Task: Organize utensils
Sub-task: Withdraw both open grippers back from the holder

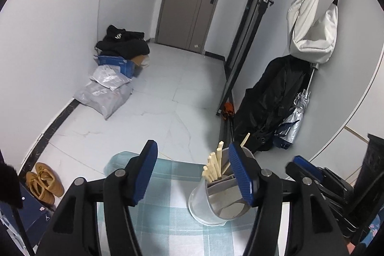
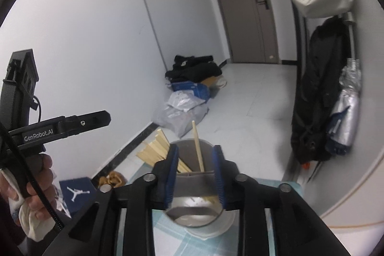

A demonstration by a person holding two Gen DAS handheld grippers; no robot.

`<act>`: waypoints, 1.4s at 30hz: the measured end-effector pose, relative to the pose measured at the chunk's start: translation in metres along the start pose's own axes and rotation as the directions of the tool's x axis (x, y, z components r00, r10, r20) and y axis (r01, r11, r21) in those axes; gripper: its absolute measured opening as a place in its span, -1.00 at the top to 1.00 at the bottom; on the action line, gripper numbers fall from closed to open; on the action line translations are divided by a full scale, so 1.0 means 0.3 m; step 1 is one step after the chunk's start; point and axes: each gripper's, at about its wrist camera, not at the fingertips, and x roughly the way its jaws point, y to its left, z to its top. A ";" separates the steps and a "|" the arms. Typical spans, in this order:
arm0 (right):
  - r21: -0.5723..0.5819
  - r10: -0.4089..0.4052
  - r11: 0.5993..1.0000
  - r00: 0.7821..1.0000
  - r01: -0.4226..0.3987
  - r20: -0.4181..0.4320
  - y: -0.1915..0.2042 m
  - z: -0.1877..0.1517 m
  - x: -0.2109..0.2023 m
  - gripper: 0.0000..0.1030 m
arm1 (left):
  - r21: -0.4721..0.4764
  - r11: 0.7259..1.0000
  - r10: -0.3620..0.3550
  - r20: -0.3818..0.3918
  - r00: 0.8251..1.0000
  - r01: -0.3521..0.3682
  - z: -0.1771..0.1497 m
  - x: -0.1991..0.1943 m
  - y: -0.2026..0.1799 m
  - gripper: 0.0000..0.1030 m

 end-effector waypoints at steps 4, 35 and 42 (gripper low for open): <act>0.014 -0.019 1.000 0.998 0.018 0.061 0.047 -0.010 -0.094 0.01 | 0.005 1.000 0.014 0.033 0.999 -0.014 -0.018 -0.072 -0.003 -0.17; 0.014 -0.280 0.956 0.901 0.292 0.332 0.218 -0.296 -0.414 -1.00 | 0.078 0.990 0.097 0.222 0.970 -0.117 -0.266 -0.202 0.004 -0.51; 0.008 -0.300 0.951 0.915 0.309 0.269 0.206 -0.348 -0.367 -1.00 | 0.071 0.986 0.132 0.213 0.968 -0.150 -0.300 -0.170 0.035 -0.51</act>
